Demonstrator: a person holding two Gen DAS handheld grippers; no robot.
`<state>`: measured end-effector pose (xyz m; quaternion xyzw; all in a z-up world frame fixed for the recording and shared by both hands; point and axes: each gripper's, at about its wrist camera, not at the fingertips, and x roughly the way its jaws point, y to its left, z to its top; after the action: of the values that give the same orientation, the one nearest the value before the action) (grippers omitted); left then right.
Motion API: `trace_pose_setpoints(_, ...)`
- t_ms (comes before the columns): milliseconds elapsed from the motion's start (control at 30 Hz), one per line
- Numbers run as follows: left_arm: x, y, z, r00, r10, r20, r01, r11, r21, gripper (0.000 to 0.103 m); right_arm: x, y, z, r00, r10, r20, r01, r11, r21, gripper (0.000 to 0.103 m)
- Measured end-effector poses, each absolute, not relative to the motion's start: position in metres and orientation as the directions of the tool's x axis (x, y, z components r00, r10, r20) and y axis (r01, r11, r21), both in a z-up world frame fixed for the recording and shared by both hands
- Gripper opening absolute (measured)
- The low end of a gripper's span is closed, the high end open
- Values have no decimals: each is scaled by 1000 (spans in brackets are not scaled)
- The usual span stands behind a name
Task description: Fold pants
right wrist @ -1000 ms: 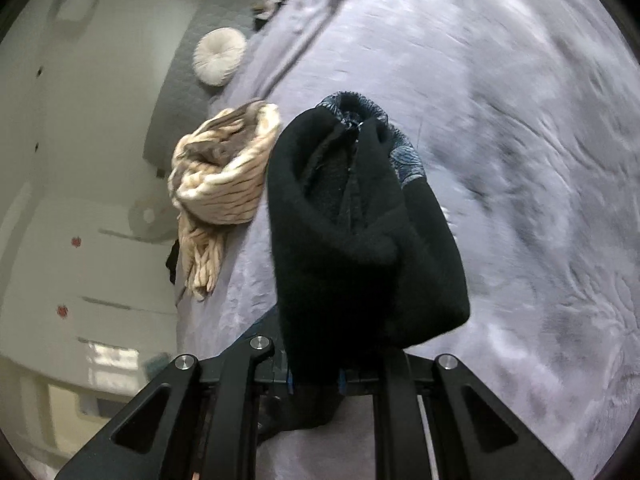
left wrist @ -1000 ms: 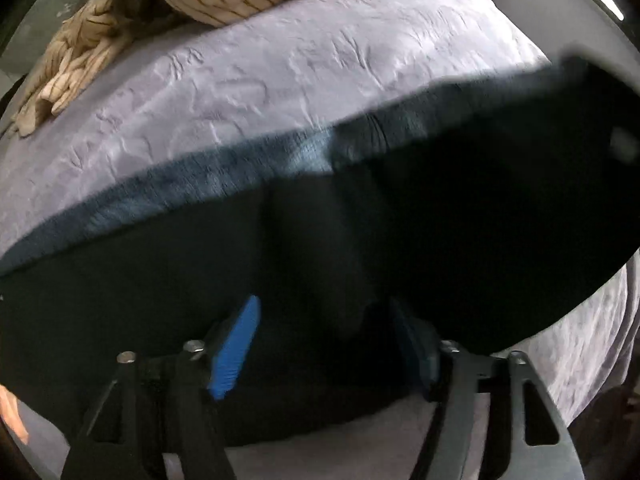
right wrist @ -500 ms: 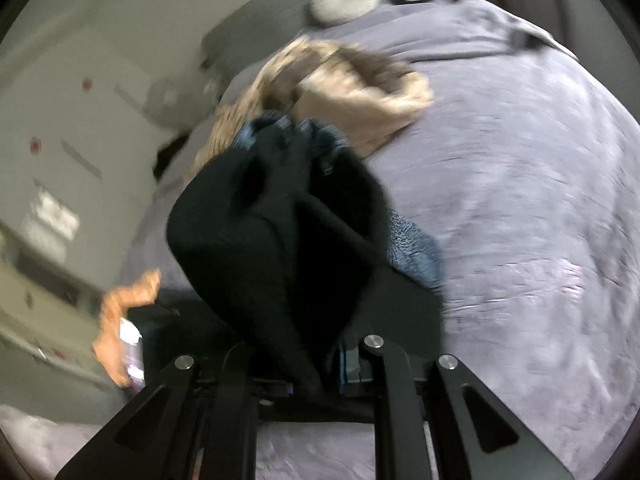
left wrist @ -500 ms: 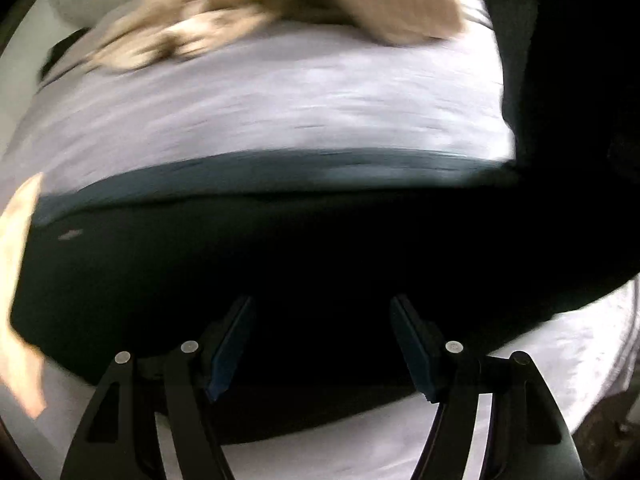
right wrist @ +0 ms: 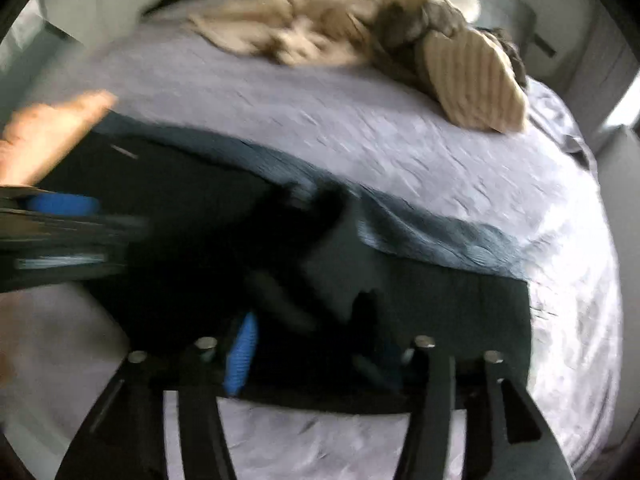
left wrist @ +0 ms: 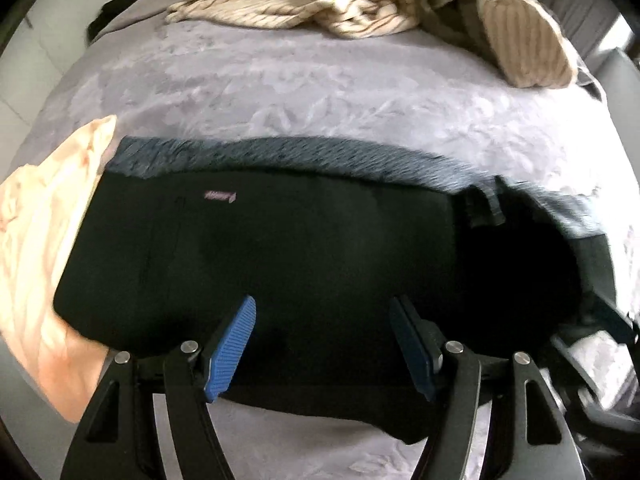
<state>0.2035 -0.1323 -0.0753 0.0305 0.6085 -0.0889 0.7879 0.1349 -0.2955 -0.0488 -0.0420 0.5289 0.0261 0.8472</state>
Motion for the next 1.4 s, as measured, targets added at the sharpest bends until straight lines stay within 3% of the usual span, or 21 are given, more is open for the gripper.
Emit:
trace_pose_setpoints(33, 204, -136, -72, 242, -135, -961, 191, 978, -89, 92, 131, -305, -40, 445, 89, -891, -90, 994, 55, 61)
trace_pose_setpoints(100, 204, -143, -64, 245, -216, -945, 222, 961, -162, 93, 125, -339, -35, 446, 258, -857, -13, 959, 283, 61)
trace_pose_setpoints(200, 203, -158, -56, 201, -342, -918, 283, 917, -280, 93, 101, -411, -58, 450, 452, -770, 259, 759, 597, 62)
trace_pose_setpoints(267, 205, -174, -55, 154, -415, -897, 322, 879, -352, 93, 95, -448, -81, 478, 503, -720, 400, 606, 688, 62)
trace_pose_setpoints(367, 204, -200, -56, 87, -456, -886, 357, 844, -400, 93, 85, -470, -99, 523, 552, -650, 464, 456, 760, 62)
trace_pose_setpoints(500, 205, -224, -72, 22, -456, -890, 363, 833, -418, 92, 83, -470, -119, 525, 572, -630, 509, 382, 771, 61)
trace_pose_setpoints(667, 206, -245, -98, -57, -432, -900, 354, 834, -423, 56, 86, -475, -134, 536, 566, -626, 546, 333, 769, 56)
trace_pose_setpoints(700, 202, -246, -100, -55, -416, -908, 356, 841, -407, 51, 88, -475, -138, 534, 563, -631, 560, 322, 763, 45)
trace_pose_setpoints(733, 202, -247, -103, -54, -409, -911, 353, 846, -400, 43, 89, -477, -141, 526, 559, -640, 576, 320, 752, 16)
trace_pose_setpoints(767, 201, -247, -101, -47, -399, -916, 346, 853, -390, 41, 90, -478, -145, 507, 550, -663, 601, 326, 730, 5)
trace_pose_setpoints(933, 184, -233, -70, 47, -410, -911, 375, 852, -364, 41, 91, -473, -116, 528, 558, -640, 530, 371, 762, 5)
trace_pose_setpoints(1067, 166, -227, -87, 77, -314, -946, 377, 888, -264, 41, 86, -462, -117, 476, 568, -671, 532, 422, 734, 5)
trace_pose_setpoints(1200, 166, -229, -109, 69, -293, -954, 329, 909, -255, 46, 87, -454, -154, 424, 558, -714, 582, 435, 687, 5)
trace_pose_setpoints(1267, 166, -231, -101, 83, -288, -954, 333, 910, -246, 57, 93, -453, -151, 409, 566, -716, 564, 460, 686, 6)
trace_pose_setpoints(1300, 166, -231, -95, 106, -281, -954, 339, 912, -231, 68, 96, -452, -145, 393, 578, -715, 538, 486, 689, 9)
trace_pose_setpoints(1400, 169, -232, -74, 167, -272, -948, 360, 912, -199, 71, 104, -451, -108, 316, 632, -707, 390, 593, 705, 31)
